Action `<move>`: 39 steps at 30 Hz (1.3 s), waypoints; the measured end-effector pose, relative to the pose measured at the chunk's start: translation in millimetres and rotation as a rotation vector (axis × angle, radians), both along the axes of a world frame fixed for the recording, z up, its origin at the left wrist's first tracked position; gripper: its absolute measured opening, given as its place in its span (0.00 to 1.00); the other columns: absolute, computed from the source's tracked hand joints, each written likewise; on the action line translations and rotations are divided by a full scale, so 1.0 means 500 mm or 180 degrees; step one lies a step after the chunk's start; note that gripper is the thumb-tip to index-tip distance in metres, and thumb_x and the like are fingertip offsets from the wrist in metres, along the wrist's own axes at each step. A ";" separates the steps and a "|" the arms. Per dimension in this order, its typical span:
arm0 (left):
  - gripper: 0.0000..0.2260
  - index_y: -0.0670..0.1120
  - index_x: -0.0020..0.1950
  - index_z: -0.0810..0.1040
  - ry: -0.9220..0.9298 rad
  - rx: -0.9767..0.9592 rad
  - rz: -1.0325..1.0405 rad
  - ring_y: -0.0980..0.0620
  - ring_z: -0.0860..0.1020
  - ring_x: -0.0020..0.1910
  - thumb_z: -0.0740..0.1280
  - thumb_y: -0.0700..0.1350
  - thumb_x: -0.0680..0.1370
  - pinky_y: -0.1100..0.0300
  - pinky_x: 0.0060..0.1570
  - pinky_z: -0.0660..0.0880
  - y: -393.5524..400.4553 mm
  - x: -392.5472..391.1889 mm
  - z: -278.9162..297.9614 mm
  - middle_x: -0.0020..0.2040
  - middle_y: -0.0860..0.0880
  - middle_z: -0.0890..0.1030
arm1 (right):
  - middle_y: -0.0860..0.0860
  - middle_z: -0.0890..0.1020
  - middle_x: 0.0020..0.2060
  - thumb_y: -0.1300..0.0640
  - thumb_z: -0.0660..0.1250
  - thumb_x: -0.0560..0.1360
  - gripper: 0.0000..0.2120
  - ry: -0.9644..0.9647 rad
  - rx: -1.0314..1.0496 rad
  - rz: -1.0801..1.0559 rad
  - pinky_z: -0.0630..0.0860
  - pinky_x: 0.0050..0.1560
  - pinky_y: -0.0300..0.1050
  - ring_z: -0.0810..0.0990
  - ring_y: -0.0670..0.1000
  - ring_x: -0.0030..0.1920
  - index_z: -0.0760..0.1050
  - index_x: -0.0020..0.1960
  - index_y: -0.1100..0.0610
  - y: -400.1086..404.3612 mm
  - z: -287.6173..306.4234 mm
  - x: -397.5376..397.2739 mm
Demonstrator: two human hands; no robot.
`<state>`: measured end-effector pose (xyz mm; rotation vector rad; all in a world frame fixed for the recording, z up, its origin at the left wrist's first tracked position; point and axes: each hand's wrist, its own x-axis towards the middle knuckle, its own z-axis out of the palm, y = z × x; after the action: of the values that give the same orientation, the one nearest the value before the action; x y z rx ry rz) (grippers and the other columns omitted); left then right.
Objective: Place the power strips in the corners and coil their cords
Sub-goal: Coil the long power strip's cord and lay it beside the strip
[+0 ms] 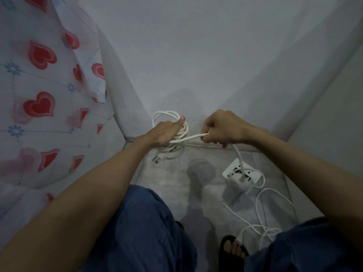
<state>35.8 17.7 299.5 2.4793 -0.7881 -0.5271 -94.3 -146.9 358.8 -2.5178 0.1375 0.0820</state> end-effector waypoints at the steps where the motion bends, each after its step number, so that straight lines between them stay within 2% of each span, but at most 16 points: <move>1: 0.37 0.45 0.50 0.81 0.0082 0.0087 -0.0104 0.44 0.79 0.54 0.43 0.70 0.77 0.53 0.59 0.71 0.009 0.000 0.002 0.56 0.40 0.81 | 0.49 0.79 0.25 0.60 0.72 0.68 0.01 0.0049 0.0016 -0.0051 0.78 0.26 0.39 0.76 0.42 0.21 0.82 0.38 0.56 -0.020 -0.002 -0.003; 3: 0.40 0.39 0.43 0.80 0.0662 -0.0146 -0.0396 0.41 0.82 0.41 0.46 0.72 0.75 0.53 0.50 0.76 0.025 0.001 0.009 0.43 0.36 0.83 | 0.51 0.80 0.27 0.56 0.76 0.69 0.05 0.0054 0.0079 -0.0175 0.79 0.28 0.39 0.77 0.44 0.24 0.83 0.38 0.57 -0.058 -0.004 -0.009; 5: 0.38 0.35 0.41 0.78 0.1591 -0.0650 -0.0577 0.41 0.78 0.31 0.52 0.70 0.77 0.53 0.37 0.77 0.036 -0.003 0.024 0.34 0.34 0.79 | 0.52 0.80 0.28 0.51 0.76 0.68 0.08 -0.0093 0.0198 -0.0401 0.78 0.28 0.39 0.77 0.44 0.26 0.84 0.38 0.56 -0.096 -0.009 -0.012; 8: 0.28 0.40 0.40 0.80 0.2476 -0.1007 -0.0755 0.45 0.75 0.29 0.57 0.63 0.79 0.56 0.35 0.76 0.043 -0.013 0.055 0.32 0.39 0.77 | 0.54 0.82 0.32 0.51 0.74 0.70 0.07 -0.0365 0.0535 -0.0801 0.79 0.31 0.39 0.77 0.47 0.28 0.85 0.42 0.54 -0.138 -0.026 -0.015; 10: 0.23 0.39 0.42 0.80 0.3022 -0.1156 -0.0809 0.46 0.77 0.29 0.65 0.60 0.75 0.58 0.34 0.77 0.028 -0.022 0.067 0.32 0.41 0.78 | 0.55 0.82 0.33 0.51 0.73 0.72 0.07 -0.0422 0.0773 -0.1031 0.77 0.30 0.35 0.77 0.48 0.28 0.86 0.44 0.55 -0.164 -0.047 -0.014; 12: 0.23 0.36 0.48 0.77 0.3463 -0.1551 -0.0817 0.46 0.79 0.29 0.74 0.55 0.68 0.59 0.34 0.78 0.023 -0.025 0.075 0.32 0.40 0.79 | 0.54 0.83 0.33 0.50 0.73 0.72 0.08 -0.0362 0.0867 -0.1082 0.75 0.30 0.34 0.77 0.48 0.27 0.85 0.43 0.55 -0.160 -0.069 -0.008; 14: 0.22 0.34 0.47 0.78 0.3688 -0.1957 -0.0788 0.46 0.78 0.29 0.75 0.51 0.64 0.59 0.34 0.78 0.015 -0.022 0.079 0.31 0.39 0.79 | 0.54 0.83 0.32 0.49 0.71 0.74 0.11 -0.0211 0.0884 -0.0980 0.75 0.33 0.36 0.78 0.47 0.28 0.84 0.40 0.56 -0.144 -0.087 -0.002; 16: 0.18 0.35 0.46 0.78 0.3843 -0.2496 -0.0654 0.46 0.77 0.28 0.71 0.49 0.66 0.59 0.33 0.76 0.007 -0.020 0.084 0.30 0.40 0.78 | 0.53 0.83 0.31 0.52 0.67 0.77 0.14 -0.0057 0.0859 -0.0863 0.76 0.38 0.41 0.79 0.48 0.31 0.82 0.36 0.57 -0.121 -0.109 0.004; 18: 0.17 0.35 0.49 0.76 0.3839 -0.2995 -0.0382 0.47 0.76 0.28 0.68 0.48 0.68 0.60 0.33 0.76 -0.001 -0.014 0.086 0.30 0.41 0.77 | 0.56 0.85 0.37 0.55 0.65 0.78 0.12 0.0020 0.0894 -0.0738 0.80 0.47 0.51 0.84 0.55 0.40 0.82 0.41 0.61 -0.107 -0.138 0.015; 20: 0.16 0.36 0.52 0.74 0.3733 -0.3510 -0.0103 0.47 0.75 0.29 0.64 0.47 0.72 0.60 0.33 0.75 -0.008 -0.005 0.083 0.31 0.42 0.77 | 0.57 0.84 0.44 0.52 0.68 0.76 0.11 0.0171 0.0960 -0.0522 0.78 0.53 0.56 0.83 0.58 0.47 0.80 0.48 0.61 -0.093 -0.156 0.020; 22: 0.14 0.37 0.52 0.74 0.3550 -0.3924 0.0117 0.48 0.75 0.29 0.61 0.47 0.75 0.60 0.34 0.75 -0.012 0.003 0.085 0.30 0.42 0.77 | 0.54 0.79 0.40 0.52 0.74 0.72 0.10 0.0283 0.1382 -0.0356 0.74 0.49 0.52 0.77 0.53 0.42 0.74 0.45 0.55 -0.075 -0.168 0.019; 25: 0.15 0.38 0.40 0.78 0.3275 -0.4209 0.0396 0.47 0.75 0.31 0.58 0.46 0.77 0.59 0.37 0.76 -0.017 0.002 0.093 0.30 0.43 0.78 | 0.55 0.75 0.42 0.60 0.78 0.66 0.19 0.0293 0.1658 -0.0263 0.74 0.46 0.48 0.73 0.51 0.43 0.68 0.46 0.52 -0.043 -0.176 0.019; 28: 0.19 0.40 0.33 0.78 0.3091 -0.4196 0.0684 0.48 0.76 0.32 0.57 0.46 0.78 0.60 0.39 0.77 -0.021 0.002 0.087 0.29 0.44 0.78 | 0.58 0.75 0.44 0.64 0.76 0.66 0.21 0.0208 0.1743 -0.0415 0.76 0.41 0.47 0.75 0.53 0.42 0.68 0.49 0.52 -0.024 -0.193 0.024; 33: 0.12 0.43 0.39 0.78 0.2731 -0.3997 0.1169 0.49 0.77 0.38 0.61 0.48 0.76 0.56 0.48 0.75 -0.014 0.024 0.071 0.35 0.45 0.80 | 0.57 0.77 0.51 0.59 0.70 0.71 0.19 0.0509 0.2093 -0.0780 0.78 0.44 0.52 0.78 0.53 0.45 0.67 0.59 0.55 -0.014 -0.211 0.024; 36: 0.14 0.45 0.37 0.78 0.2548 -0.3629 0.1345 0.51 0.78 0.33 0.59 0.50 0.77 0.58 0.41 0.76 -0.016 0.045 0.055 0.34 0.49 0.79 | 0.55 0.77 0.49 0.54 0.70 0.71 0.20 0.0506 0.2006 -0.0921 0.73 0.41 0.47 0.77 0.51 0.44 0.68 0.60 0.55 -0.002 -0.213 0.028; 39: 0.15 0.47 0.38 0.77 0.2332 -0.3106 0.1227 0.54 0.78 0.28 0.57 0.51 0.80 0.60 0.36 0.76 -0.031 0.048 0.038 0.31 0.51 0.79 | 0.52 0.78 0.49 0.47 0.77 0.64 0.32 0.0487 0.1548 -0.1055 0.76 0.39 0.44 0.78 0.49 0.45 0.65 0.61 0.54 0.020 -0.222 0.048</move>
<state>59.8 2.2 318.6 1.3237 -0.1612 -0.6360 -70.4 -137.0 247.9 -1.9745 0.5281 0.1532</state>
